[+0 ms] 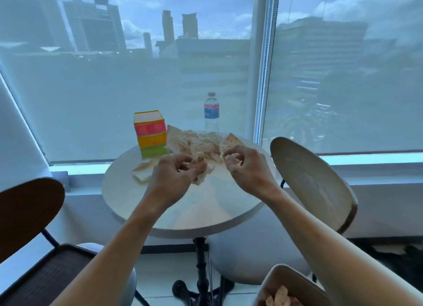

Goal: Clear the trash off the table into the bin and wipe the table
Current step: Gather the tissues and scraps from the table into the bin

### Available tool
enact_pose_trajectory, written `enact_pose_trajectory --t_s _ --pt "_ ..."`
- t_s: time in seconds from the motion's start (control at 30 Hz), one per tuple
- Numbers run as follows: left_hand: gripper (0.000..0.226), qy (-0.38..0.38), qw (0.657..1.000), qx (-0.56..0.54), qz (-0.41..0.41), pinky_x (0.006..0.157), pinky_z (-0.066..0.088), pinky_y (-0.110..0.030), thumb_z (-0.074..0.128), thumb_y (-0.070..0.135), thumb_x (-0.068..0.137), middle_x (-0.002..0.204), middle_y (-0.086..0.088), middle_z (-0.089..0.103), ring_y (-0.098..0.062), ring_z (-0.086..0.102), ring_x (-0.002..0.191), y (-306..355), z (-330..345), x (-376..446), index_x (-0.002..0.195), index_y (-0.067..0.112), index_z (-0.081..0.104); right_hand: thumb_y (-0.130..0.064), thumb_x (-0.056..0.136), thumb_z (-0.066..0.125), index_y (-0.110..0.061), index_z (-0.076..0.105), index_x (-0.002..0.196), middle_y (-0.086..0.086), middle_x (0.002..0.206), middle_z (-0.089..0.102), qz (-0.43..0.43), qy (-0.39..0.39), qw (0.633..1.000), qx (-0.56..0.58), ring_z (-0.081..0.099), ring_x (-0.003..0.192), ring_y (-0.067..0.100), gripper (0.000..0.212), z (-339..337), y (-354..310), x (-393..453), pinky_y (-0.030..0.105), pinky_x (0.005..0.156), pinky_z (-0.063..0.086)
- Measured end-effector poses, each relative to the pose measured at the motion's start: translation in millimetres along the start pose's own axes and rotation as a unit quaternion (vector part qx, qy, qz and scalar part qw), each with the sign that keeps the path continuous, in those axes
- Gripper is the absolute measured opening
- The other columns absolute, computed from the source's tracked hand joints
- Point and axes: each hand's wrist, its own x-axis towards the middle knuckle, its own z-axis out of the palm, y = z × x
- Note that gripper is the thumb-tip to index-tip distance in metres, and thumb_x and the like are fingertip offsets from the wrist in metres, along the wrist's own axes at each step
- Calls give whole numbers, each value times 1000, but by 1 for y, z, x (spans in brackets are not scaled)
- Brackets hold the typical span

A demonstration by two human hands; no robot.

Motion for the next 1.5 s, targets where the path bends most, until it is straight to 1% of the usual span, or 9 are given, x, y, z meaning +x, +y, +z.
enact_pose_trajectory --t_s 0.13,0.33,0.47,0.6,0.73,0.83,0.97,1.13,1.5 --pt "14 -38 999 -19 5 74 53 -34 69 38 86 77 5 75 -13 70 78 24 41 -19 80 27 76 -22 92 59 -27 72 94 -9 80 65 42 22 999 24 59 70 5 14 -38 36 -23 21 68 45" --pt "17 -84 996 -20 11 85 53 -46 68 36 88 76 -1 75 -24 71 80 48 98 -51 79 23 76 -23 92 57 -25 72 94 -5 68 65 110 20 993 48 54 55 1 15 -73 101 -73 7 52 41" --pt "18 -112 994 -16 2 81 51 -55 67 37 88 78 -4 75 -38 68 82 53 132 -70 80 23 76 -28 94 57 -25 70 100 -5 67 59 159 -87 983 33 54 58 6 14 -81 145 -109 17 56 45" --pt "18 -115 993 -11 -24 81 52 -52 67 36 88 76 -2 75 -34 69 80 50 158 -89 78 25 76 -33 92 61 -26 66 112 -11 81 62 214 -229 950 11 60 75 3 21 -70 181 -142 19 67 45" --pt "18 -103 993 -4 -63 72 53 -50 68 35 88 69 -3 73 -36 66 75 30 181 -111 72 27 74 -37 87 67 -33 62 117 -3 97 66 248 -290 924 26 64 87 8 31 -70 201 -150 25 79 52" --pt "25 -129 986 6 -102 78 54 -50 66 38 88 71 -4 73 -30 68 75 11 194 -127 74 20 74 -34 90 64 -31 62 120 2 111 64 255 -266 930 14 62 100 16 30 -78 207 -138 32 93 48" --pt "30 -159 975 61 -146 78 54 -32 61 42 92 75 5 74 -8 68 74 -10 205 -145 77 21 76 -29 95 60 -26 61 123 3 114 60 240 -254 936 46 57 105 17 29 -87 198 -121 31 90 43" --pt "36 -210 953 107 -191 90 48 -24 62 40 91 116 2 69 -6 63 101 -19 198 -139 122 22 66 -29 95 59 -25 62 120 2 108 63 181 -240 952 56 59 101 15 25 -92 176 -99 25 79 45" --pt "30 -147 977 155 16 74 49 -13 65 37 89 104 10 72 1 64 84 57 119 -66 116 24 69 -23 91 65 -22 71 98 -3 89 67 85 -97 986 104 62 83 8 10 -80 107 -26 24 74 49"
